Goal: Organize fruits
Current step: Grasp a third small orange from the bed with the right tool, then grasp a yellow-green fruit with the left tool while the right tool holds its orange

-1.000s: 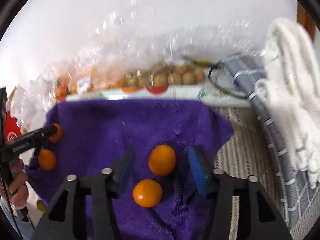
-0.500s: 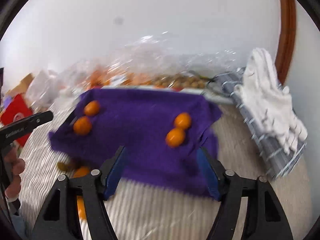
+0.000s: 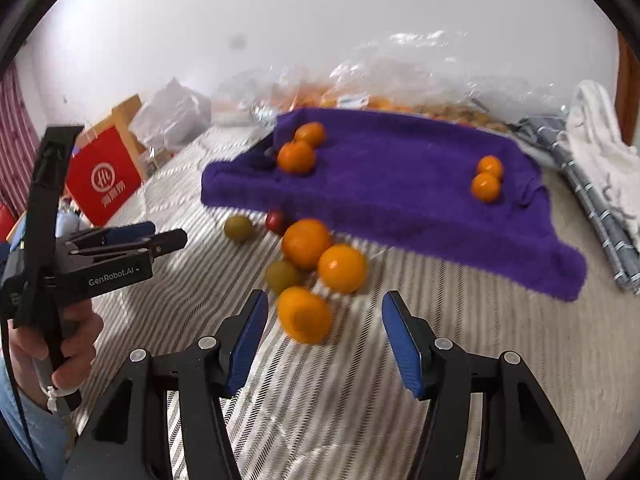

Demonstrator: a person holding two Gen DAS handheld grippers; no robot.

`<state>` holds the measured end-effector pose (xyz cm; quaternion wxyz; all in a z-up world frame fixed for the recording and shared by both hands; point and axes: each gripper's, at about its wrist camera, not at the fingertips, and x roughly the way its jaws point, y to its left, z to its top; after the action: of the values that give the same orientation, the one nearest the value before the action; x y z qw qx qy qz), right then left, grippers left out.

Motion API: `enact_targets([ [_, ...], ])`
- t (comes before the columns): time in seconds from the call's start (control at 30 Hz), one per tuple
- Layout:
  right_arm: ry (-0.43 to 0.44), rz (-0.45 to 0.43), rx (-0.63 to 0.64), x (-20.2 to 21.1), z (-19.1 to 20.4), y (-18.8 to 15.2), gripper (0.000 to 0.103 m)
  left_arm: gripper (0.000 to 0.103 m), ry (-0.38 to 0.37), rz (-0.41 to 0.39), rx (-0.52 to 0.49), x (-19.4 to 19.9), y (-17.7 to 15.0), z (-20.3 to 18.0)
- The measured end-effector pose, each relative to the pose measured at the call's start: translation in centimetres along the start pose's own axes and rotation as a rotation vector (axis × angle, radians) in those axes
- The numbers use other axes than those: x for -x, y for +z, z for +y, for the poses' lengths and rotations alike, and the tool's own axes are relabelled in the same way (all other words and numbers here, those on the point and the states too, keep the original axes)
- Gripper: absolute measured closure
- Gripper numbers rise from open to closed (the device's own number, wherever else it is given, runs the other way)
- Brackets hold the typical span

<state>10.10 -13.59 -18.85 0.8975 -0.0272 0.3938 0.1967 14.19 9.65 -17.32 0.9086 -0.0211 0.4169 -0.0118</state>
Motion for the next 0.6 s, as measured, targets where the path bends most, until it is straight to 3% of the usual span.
enact_targets([
  [0.1, -0.03, 0.024, 0.035, -1.5, 0.7, -0.3, 0.046, 0.049, 0.001, 0.008, -0.003, -0.4, -0.3, 0.0],
  [0.23, -0.028, 0.067, 0.036, -3.3, 0.8, -0.6, 0.069, 0.049, 0.016, 0.017, -0.007, -1.2, -0.6, 0.0],
  [0.27, -0.024, 0.069, 0.037, -3.4, 0.9, -0.7, 0.07, 0.049, 0.004, 0.015, -0.007, -1.2, -0.7, 0.0],
  [0.37, -0.047, 0.055, 0.056, -3.1, 0.7, -0.8, 0.07, 0.049, -0.017, 0.015, -0.005, -1.2, -0.7, 0.1],
  [0.6, -0.073, 0.027, -0.019, -0.9, -2.6, -1.9, 0.07, 0.038, -0.054, 0.02, -0.016, -1.3, -0.7, -0.1],
])
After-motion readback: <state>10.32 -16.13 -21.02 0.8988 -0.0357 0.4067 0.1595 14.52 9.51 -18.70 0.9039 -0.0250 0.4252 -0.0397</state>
